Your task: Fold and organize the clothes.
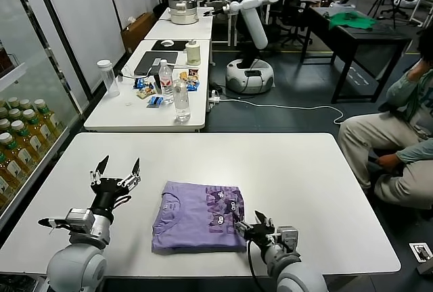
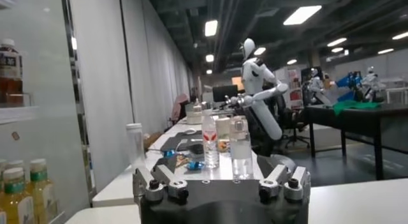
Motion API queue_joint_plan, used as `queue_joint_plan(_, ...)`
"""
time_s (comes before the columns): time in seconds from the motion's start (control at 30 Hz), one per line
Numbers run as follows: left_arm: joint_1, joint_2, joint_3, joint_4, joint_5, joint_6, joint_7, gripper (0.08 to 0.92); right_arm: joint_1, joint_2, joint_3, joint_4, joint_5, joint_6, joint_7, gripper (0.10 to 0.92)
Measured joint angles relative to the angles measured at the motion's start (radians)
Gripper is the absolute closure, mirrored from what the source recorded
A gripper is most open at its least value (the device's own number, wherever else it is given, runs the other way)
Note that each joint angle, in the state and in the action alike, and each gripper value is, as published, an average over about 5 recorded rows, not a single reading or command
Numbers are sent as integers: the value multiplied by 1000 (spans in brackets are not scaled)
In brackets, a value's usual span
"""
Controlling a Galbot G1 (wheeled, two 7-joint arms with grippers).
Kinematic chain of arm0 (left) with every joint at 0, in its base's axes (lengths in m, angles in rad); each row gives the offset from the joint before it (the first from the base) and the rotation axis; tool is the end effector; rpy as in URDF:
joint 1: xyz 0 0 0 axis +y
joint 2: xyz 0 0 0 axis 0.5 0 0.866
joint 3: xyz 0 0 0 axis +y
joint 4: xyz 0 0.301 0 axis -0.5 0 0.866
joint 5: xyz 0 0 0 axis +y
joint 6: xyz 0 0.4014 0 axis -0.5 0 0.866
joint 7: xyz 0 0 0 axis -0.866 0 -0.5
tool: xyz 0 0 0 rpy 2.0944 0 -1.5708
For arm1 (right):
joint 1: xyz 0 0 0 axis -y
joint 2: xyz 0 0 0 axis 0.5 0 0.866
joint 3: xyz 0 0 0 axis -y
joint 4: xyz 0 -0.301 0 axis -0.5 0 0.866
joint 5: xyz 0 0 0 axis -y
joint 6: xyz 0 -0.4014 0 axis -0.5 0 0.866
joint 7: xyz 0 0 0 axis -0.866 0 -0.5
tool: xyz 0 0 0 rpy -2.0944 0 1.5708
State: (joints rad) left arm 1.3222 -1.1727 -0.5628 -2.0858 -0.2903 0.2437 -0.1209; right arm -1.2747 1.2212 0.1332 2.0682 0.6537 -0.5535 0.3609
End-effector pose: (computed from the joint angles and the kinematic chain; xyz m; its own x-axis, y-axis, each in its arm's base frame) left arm 0.3115 0.0527 -0.1813 -0.9998 0.0166 0.0135 0.0180 0.9935 0.1127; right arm 0.2842 0.0886 -0.2186 -0.8207 -0.3175 0.4750 -0.2147 0.9418 0.2586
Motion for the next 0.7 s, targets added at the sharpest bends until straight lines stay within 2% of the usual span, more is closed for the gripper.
queue_joint_plan(0.6,-6,15,-6,25,20,-29,20,177,81,14,-51,-60,77,22,14,836)
queue_joint_plan(0.7,-6,24,-16,35,16,-34,26,177,88,-17,-13,-35,86,10,7,895)
